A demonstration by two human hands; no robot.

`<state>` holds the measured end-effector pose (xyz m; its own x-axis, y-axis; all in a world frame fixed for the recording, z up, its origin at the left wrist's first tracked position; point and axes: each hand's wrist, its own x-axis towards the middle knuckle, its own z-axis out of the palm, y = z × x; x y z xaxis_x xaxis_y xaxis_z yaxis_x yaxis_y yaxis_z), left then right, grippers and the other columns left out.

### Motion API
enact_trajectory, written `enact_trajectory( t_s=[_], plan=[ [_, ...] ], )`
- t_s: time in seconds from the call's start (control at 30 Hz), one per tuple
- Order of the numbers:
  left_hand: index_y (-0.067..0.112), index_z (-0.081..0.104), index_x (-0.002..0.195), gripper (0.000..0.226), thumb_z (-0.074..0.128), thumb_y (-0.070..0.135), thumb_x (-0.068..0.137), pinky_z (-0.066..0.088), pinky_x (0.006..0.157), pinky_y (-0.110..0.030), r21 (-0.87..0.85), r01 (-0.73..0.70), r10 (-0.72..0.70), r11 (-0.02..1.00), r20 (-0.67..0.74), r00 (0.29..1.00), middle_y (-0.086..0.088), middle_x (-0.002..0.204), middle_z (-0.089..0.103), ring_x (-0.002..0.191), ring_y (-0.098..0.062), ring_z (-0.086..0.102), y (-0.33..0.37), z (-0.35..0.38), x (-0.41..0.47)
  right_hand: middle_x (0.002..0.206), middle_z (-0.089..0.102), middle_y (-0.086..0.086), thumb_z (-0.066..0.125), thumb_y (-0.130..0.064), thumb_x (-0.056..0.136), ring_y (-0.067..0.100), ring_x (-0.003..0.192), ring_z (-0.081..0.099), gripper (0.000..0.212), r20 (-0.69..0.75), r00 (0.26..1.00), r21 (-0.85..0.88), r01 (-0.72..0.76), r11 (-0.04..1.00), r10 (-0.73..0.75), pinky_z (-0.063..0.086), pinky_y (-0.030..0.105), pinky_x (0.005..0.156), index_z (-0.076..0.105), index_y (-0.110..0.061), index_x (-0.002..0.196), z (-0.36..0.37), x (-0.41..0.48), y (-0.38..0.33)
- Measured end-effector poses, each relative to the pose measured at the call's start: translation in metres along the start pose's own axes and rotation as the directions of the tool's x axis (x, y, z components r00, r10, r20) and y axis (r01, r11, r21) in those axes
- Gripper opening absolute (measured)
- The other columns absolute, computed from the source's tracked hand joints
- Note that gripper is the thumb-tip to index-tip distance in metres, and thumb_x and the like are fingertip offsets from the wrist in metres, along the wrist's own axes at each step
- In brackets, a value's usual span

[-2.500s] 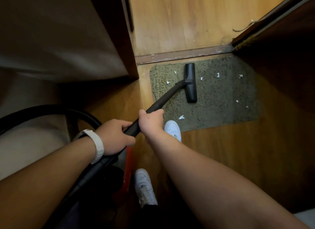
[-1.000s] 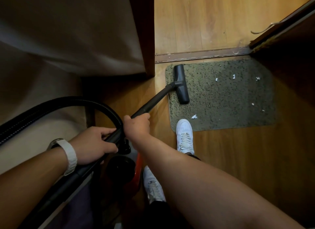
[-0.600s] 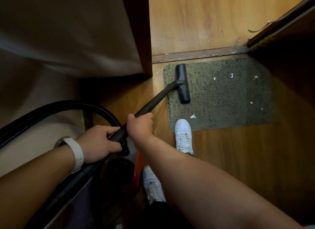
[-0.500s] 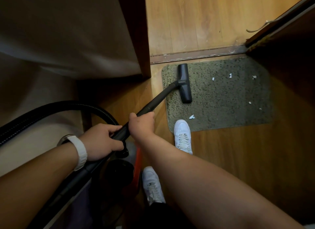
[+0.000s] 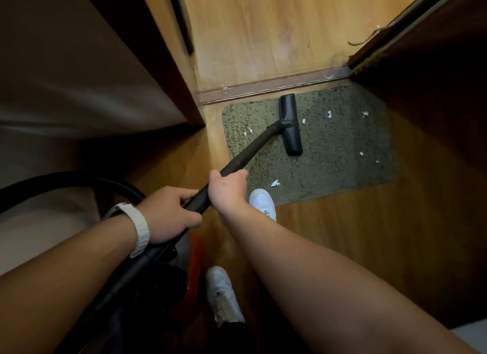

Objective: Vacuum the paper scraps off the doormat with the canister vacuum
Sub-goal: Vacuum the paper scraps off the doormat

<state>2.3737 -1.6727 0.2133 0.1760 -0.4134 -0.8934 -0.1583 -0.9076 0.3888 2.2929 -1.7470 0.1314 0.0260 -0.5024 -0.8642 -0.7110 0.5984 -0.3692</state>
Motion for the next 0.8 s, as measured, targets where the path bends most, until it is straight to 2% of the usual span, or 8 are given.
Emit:
enact_trajectory(
  t_s=[0.1, 0.2, 0.3, 0.37, 0.5, 0.57, 0.7, 0.8],
  plan=[
    [0.046, 0.059, 0.095, 0.043, 0.071, 0.01, 0.075, 0.053, 0.054, -0.037, 0.012, -0.02, 0.02, 1.0, 0.016, 1.0, -0.021, 0.078, 0.071, 0.047, -0.022, 0.059, 0.013, 0.005, 0.009, 0.125, 0.058, 0.017, 0.052, -0.04, 0.075, 0.041, 0.11, 0.06, 0.045, -0.028, 1.0, -0.01, 0.003, 1.0, -0.003, 0.05, 0.05, 0.096, 0.035, -0.015, 0.109, -0.011, 0.008, -0.003],
    [0.042, 0.064, 0.093, 0.037, 0.071, 0.01, 0.075, 0.047, 0.052, -0.031, 0.014, -0.029, 0.029, 0.999, 0.009, 1.0, -0.019, 0.076, 0.07, 0.047, -0.019, 0.057, 0.022, 0.009, 0.014, 0.127, 0.056, 0.017, 0.053, -0.039, 0.077, 0.041, 0.108, 0.06, 0.049, -0.019, 1.0, 0.005, -0.013, 1.0, 0.013, 0.051, 0.052, 0.096, 0.035, -0.013, 0.115, -0.022, 0.013, -0.006],
    [0.043, 0.065, 0.086, 0.035, 0.072, 0.011, 0.075, 0.05, 0.053, -0.033, 0.029, -0.035, 0.035, 0.999, 0.006, 0.999, -0.017, 0.073, 0.071, 0.05, -0.023, 0.06, 0.023, 0.014, 0.011, 0.13, 0.055, 0.017, 0.055, -0.038, 0.079, 0.04, 0.11, 0.059, 0.051, 0.01, 1.0, -0.01, -0.004, 1.0, 0.004, 0.05, 0.051, 0.097, 0.033, -0.012, 0.117, -0.029, 0.012, -0.004],
    [0.05, 0.061, 0.086, 0.042, 0.072, 0.01, 0.077, 0.054, 0.056, -0.039, 0.009, -0.018, 0.018, 1.0, 0.003, 1.0, -0.012, 0.07, 0.072, 0.051, -0.028, 0.065, 0.018, 0.015, 0.003, 0.132, 0.054, 0.017, 0.056, -0.038, 0.082, 0.039, 0.112, 0.059, 0.056, 0.039, 0.999, -0.024, -0.004, 1.0, 0.005, 0.05, 0.047, 0.097, 0.034, -0.009, 0.123, -0.028, 0.006, 0.0],
    [0.046, 0.057, 0.097, 0.046, 0.071, 0.006, 0.079, 0.048, 0.045, -0.026, -0.035, 0.037, -0.037, 0.999, -0.016, 0.999, -0.001, 0.055, 0.067, 0.043, -0.019, 0.061, -0.002, 0.013, -0.017, 0.135, 0.05, 0.014, 0.06, -0.032, 0.09, 0.035, 0.116, 0.057, 0.056, 0.11, 0.994, -0.032, -0.021, 0.999, 0.025, 0.048, 0.038, 0.093, 0.034, -0.007, 0.134, -0.016, -0.007, 0.014],
    [0.043, 0.054, 0.111, 0.052, 0.072, 0.007, 0.078, 0.049, 0.045, -0.026, -0.048, 0.061, -0.062, 0.997, -0.014, 0.998, 0.001, 0.053, 0.067, 0.044, -0.02, 0.062, -0.014, 0.011, -0.026, 0.133, 0.05, 0.012, 0.059, -0.032, 0.092, 0.032, 0.114, 0.057, 0.056, 0.134, 0.991, -0.051, -0.016, 0.999, 0.022, 0.042, 0.031, 0.082, 0.034, -0.007, 0.136, -0.009, -0.015, 0.019],
    [0.044, 0.057, 0.099, 0.049, 0.075, 0.006, 0.075, 0.052, 0.048, -0.03, -0.069, 0.075, -0.079, 0.995, -0.058, 0.995, 0.001, 0.062, 0.071, 0.049, -0.023, 0.065, -0.038, 0.01, -0.041, 0.13, 0.054, 0.015, 0.059, -0.033, 0.091, 0.033, 0.108, 0.061, 0.055, 0.168, 0.986, -0.053, 0.002, 0.999, 0.006, 0.043, 0.031, 0.076, 0.033, -0.007, 0.132, 0.011, -0.031, 0.027],
    [0.033, 0.06, 0.097, 0.041, 0.077, 0.006, 0.071, 0.057, 0.054, -0.042, -0.094, 0.089, -0.098, 0.992, -0.099, 0.99, -0.01, 0.08, 0.072, 0.061, -0.037, 0.068, -0.054, 0.011, -0.044, 0.127, 0.056, 0.016, 0.061, -0.033, 0.087, 0.034, 0.105, 0.062, 0.056, 0.174, 0.985, -0.059, 0.005, 0.998, 0.005, 0.053, 0.039, 0.081, 0.033, -0.009, 0.129, 0.024, -0.038, 0.031]
  ],
)
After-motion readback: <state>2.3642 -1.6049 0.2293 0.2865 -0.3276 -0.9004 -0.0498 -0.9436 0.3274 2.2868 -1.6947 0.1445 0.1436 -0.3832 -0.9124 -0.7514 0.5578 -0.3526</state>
